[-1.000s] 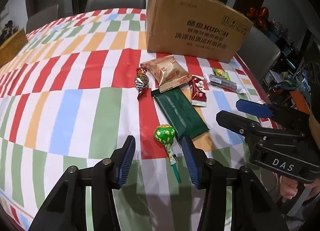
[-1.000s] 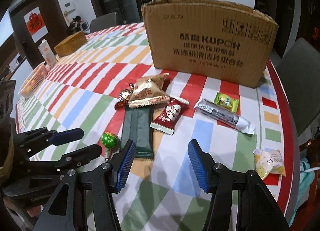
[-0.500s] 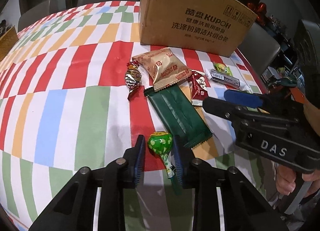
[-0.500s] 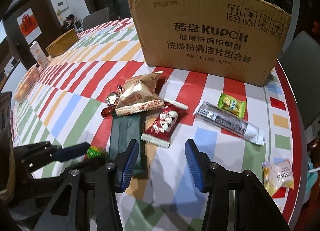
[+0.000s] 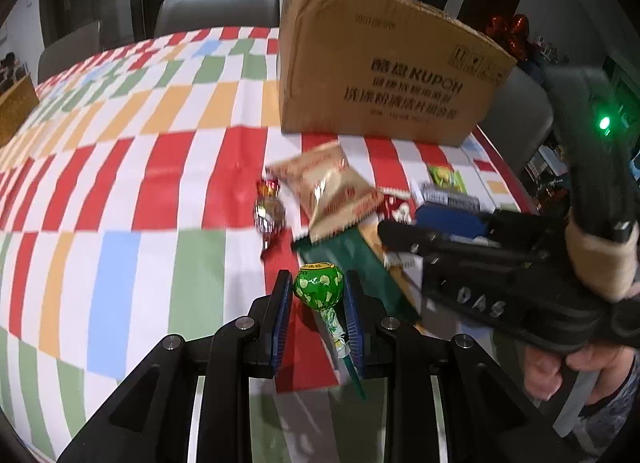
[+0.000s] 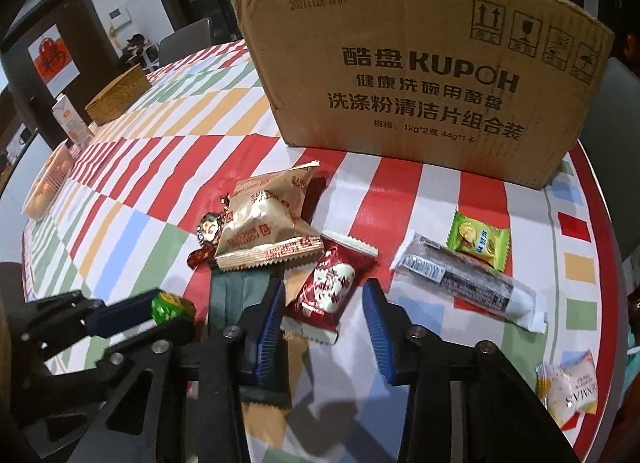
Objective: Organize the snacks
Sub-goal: 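Grasp another green lollipop with left tool while right tool grasps red-white packet, then carry lollipop and packet over the box, opening left tool while right lowers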
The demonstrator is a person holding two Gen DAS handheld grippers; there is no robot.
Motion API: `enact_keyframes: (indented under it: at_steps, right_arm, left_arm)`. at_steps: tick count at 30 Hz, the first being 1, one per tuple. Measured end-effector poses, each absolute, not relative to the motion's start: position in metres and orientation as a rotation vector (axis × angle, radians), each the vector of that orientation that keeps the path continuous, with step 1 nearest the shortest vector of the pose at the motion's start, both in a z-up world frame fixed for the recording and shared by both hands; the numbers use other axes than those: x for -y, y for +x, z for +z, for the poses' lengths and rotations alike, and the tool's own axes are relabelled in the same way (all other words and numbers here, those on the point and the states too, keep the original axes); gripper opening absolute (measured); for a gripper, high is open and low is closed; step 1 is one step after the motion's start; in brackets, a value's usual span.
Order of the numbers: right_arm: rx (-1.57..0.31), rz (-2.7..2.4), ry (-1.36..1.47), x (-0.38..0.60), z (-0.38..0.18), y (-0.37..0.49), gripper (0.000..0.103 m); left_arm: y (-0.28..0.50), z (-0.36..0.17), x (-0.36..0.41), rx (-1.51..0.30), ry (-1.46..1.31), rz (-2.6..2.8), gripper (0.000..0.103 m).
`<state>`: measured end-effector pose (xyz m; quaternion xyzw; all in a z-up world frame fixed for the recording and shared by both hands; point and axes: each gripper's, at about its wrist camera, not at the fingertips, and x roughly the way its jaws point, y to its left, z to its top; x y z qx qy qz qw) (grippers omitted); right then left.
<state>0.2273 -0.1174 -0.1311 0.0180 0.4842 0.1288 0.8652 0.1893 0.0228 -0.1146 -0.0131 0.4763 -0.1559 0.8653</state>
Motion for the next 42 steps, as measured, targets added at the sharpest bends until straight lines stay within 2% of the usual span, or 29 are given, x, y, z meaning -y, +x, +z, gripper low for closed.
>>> enact_keyframes:
  at_steps: [2,5,7,19,42]
  right_arm:
    - [-1.023,0.266,0.044,0.116,-0.134,0.232,0.038]
    - [-1.037,0.265,0.048,0.115,-0.137,0.238,0.032]
    - [-1.043,0.263,0.044,0.114,-0.139,0.239,0.024]
    - [-1.006,0.258,0.071,0.127,-0.127,0.226,0.023]
    - [-0.699,0.277,0.076,0.163,-0.003,0.195,0.023]
  left_arm:
    - [0.195,-0.110,-0.021,-0.982,-0.023,-0.325,0.026]
    - [0.201,-0.104,-0.018,-0.965,-0.023,-0.324,0.026]
    - [0.204,-0.102,-0.016,-0.960,-0.023,-0.325,0.026]
    - [0.199,-0.086,-0.008,-0.920,-0.024,-0.334,0.026]
    - [0.194,0.013,0.007,-0.685,-0.007,-0.356,0.026]
